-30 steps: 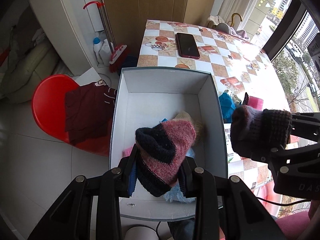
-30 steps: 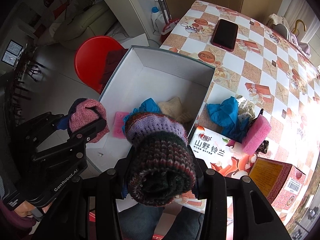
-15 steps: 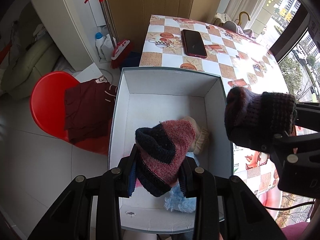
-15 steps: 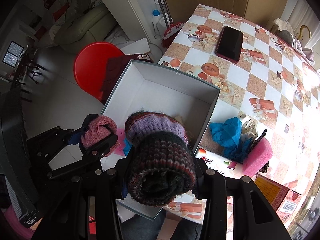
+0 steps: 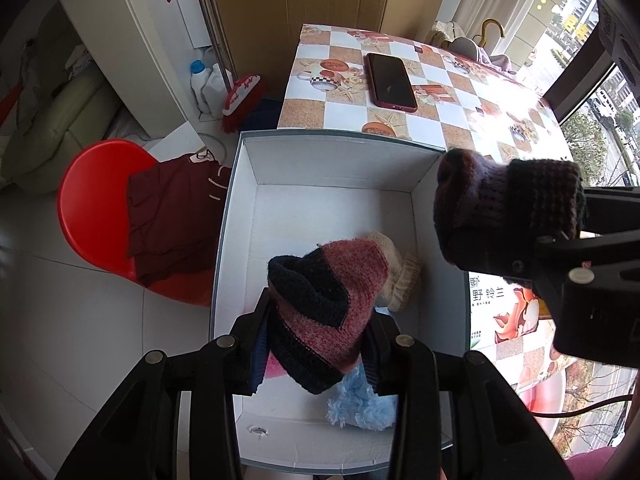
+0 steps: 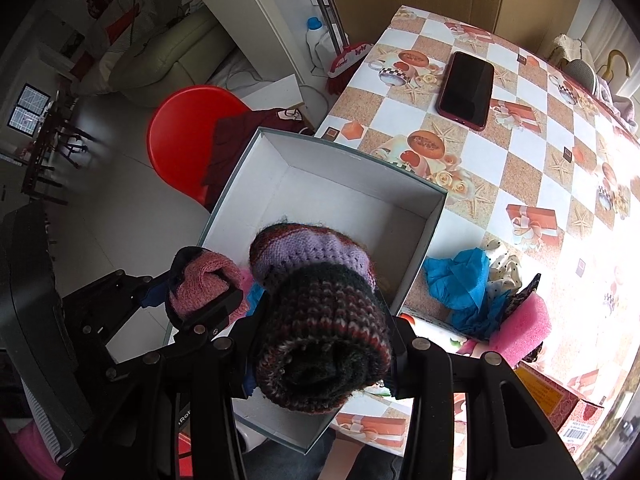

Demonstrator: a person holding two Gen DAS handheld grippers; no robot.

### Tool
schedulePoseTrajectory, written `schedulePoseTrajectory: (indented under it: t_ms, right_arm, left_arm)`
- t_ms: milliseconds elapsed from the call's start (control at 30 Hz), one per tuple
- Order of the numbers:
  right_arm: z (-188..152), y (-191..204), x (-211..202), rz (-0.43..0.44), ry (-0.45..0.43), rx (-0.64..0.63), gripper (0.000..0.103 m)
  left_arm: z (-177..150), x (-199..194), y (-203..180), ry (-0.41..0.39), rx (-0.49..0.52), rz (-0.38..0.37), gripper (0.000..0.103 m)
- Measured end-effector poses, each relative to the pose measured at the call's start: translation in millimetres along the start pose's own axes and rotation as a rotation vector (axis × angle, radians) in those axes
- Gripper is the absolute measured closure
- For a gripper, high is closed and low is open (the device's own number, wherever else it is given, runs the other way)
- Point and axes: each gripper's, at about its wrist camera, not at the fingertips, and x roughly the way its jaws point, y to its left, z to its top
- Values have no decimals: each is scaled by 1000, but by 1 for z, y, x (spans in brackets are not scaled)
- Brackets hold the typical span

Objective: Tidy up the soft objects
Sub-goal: 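Lower both hats into the white box and open both tools, then grasp the leopard-print cloth with the left tool while the right tool grasps the pink foam sponge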

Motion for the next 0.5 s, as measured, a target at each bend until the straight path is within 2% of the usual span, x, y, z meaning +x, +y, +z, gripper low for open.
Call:
schedulePoseTrajectory:
  t_ms: [33, 100, 167, 267, 300, 333, 367, 400, 433, 500]
  right_arm:
    - [0, -1, 0, 5, 1, 2, 56]
    - [1, -3, 0, 16, -2, 10, 48]
    - [2, -6, -2, 30, -11, 25, 41]
    - [3, -12, -7, 48, -28, 45, 25]
    - [4, -14, -9, 50, -34, 50, 25]
    - [4, -17, -11, 51, -37, 57, 25]
    - [4, -19, -12, 51, -38, 65, 22]
    - [4, -22, -14, 52, -37, 74, 14]
    - [4, -26, -16, 55, -40, 86, 0]
    - [2, -36, -25, 66, -61, 109, 0]
  left_arm:
    - [0, 0, -1, -2, 5, 1, 55]
    - [0, 0, -4, -8, 13, 12, 44]
    - [1, -1, -6, -10, 16, 16, 28]
    - [1, -2, -8, -24, 8, 6, 20]
    - [2, -3, -9, -23, 6, 8, 19]
    - [2, -3, -9, -27, 1, 11, 14]
    - [4, -5, -9, -35, -6, 11, 6]
    - [5, -6, -10, -43, -12, 6, 0]
    - [6, -8, -10, -56, -18, -5, 0]
    - [10, -11, -13, -69, -20, -34, 0]
